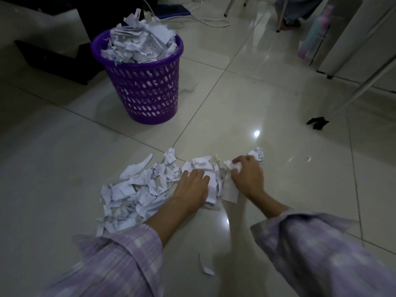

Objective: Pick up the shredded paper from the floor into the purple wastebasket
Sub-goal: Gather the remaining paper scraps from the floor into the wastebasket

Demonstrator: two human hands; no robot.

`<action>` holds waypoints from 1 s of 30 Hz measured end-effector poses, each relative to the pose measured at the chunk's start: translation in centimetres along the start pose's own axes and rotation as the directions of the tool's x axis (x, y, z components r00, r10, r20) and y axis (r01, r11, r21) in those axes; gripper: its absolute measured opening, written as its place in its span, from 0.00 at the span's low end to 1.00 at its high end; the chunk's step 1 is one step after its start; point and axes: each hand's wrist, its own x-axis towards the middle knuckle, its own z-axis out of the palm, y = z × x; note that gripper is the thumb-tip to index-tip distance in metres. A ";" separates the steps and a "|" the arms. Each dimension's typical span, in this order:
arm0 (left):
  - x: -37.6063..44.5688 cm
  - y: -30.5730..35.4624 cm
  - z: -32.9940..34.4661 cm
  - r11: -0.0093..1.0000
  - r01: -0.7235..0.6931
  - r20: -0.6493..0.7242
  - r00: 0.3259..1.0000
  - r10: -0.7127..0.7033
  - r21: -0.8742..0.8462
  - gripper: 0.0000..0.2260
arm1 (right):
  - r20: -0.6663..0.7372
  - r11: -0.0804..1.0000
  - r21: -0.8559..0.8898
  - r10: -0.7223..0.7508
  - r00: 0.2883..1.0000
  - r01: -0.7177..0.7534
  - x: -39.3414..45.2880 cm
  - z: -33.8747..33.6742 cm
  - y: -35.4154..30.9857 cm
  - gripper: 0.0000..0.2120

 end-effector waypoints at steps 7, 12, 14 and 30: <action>-1.9 -5.5 0.1 0.948 0.260 -0.070 0.958 -0.277 -0.184 0.17 | 0.309 0.976 -0.140 0.201 0.929 -0.165 6.6 -1.0 4.0 0.30; -4.3 -10.1 0.6 0.668 0.708 0.218 0.706 -0.674 -0.228 0.26 | 0.417 0.995 -0.100 0.018 0.909 0.026 5.0 1.2 0.9 0.26; -5.0 -11.1 0.9 0.456 0.851 0.376 0.525 -0.763 -0.262 0.31 | 0.415 0.998 0.009 -0.055 0.908 0.056 3.3 1.6 -1.6 0.29; -6.8 -10.9 0.7 0.160 0.652 0.478 0.680 -0.556 -0.741 0.37 | 0.713 0.867 0.029 -0.366 0.598 0.497 -4.8 7.6 -11.2 0.71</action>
